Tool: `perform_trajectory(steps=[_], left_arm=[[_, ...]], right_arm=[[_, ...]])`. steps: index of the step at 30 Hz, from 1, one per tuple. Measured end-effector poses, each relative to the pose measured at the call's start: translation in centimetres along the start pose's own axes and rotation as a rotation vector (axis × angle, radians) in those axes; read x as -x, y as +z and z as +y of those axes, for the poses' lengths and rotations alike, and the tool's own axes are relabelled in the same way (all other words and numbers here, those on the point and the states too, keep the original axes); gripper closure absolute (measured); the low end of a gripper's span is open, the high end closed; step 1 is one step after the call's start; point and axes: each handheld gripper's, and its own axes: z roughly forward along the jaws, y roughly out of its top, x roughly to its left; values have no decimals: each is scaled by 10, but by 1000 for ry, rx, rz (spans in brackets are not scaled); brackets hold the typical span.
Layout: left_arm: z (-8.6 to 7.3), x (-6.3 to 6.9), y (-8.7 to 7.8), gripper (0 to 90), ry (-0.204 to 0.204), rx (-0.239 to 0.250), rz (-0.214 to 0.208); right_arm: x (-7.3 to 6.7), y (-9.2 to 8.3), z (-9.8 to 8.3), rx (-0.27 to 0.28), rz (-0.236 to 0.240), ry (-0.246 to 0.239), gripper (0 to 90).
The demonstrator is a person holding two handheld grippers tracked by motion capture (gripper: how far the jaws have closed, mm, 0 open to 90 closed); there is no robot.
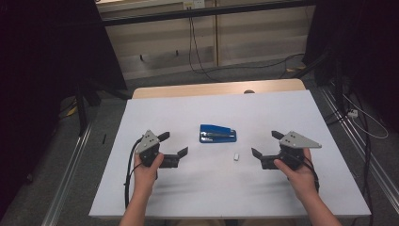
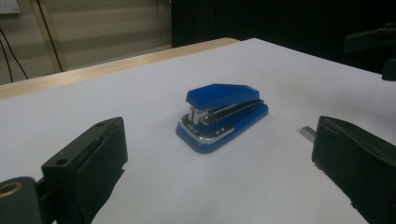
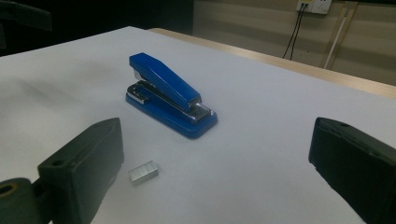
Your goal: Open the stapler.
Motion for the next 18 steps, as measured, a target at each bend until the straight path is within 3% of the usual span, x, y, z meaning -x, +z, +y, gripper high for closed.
perform_trajectory(steps=[3,8,18], left_arm=[[3,0,6,38,18,-11,4],[5,0,17,38,4,-15,-23],[6,-7,33,38,6,-48,-29]], right_arm=[[-1,7,3,-6,13,-3,27],[-4,18,8,-10,35,-7,27],[-6,31,15,-10,56,-10,28]])
